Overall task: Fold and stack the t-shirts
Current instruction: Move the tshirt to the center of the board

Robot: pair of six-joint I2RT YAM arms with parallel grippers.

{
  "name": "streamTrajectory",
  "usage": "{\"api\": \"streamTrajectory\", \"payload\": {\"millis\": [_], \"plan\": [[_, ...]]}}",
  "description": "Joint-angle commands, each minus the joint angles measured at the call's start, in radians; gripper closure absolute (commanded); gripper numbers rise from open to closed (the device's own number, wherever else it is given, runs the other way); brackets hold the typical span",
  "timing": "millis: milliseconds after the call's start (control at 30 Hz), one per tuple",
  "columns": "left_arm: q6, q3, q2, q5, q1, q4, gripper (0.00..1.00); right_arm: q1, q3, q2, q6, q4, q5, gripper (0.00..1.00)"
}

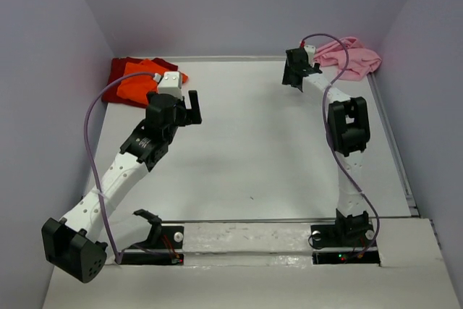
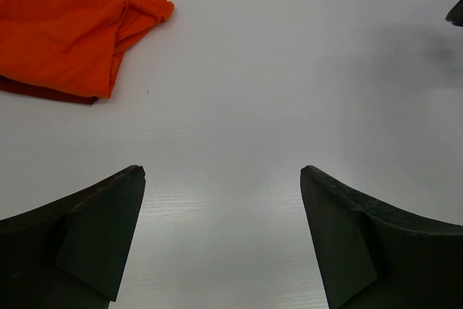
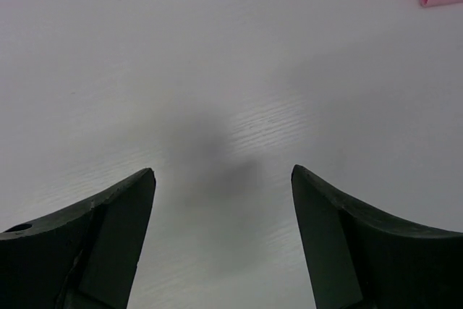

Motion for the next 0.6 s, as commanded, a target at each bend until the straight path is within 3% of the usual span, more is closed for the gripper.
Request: {"api": "streamTrajectory", "payload": {"millis": [0, 367, 567], "plan": [[-0.011, -0.002, -0.027, 0.030, 0.006, 0.047, 0.02, -0.069, 0.161, 0.133, -0.045, -0.081, 0.152, 0.19], [-0.026, 0.001, -0.024, 0.090, 0.003, 0.053, 0.02, -0.200, 0.436, 0.321, -0.165, -0.081, 0.210, 0.18], [-0.026, -0.005, -0.024, 0.093, 0.003, 0.056, 0.02, -0.307, 0.464, 0.344, -0.123, -0.072, 0.066, 0.18]]}}
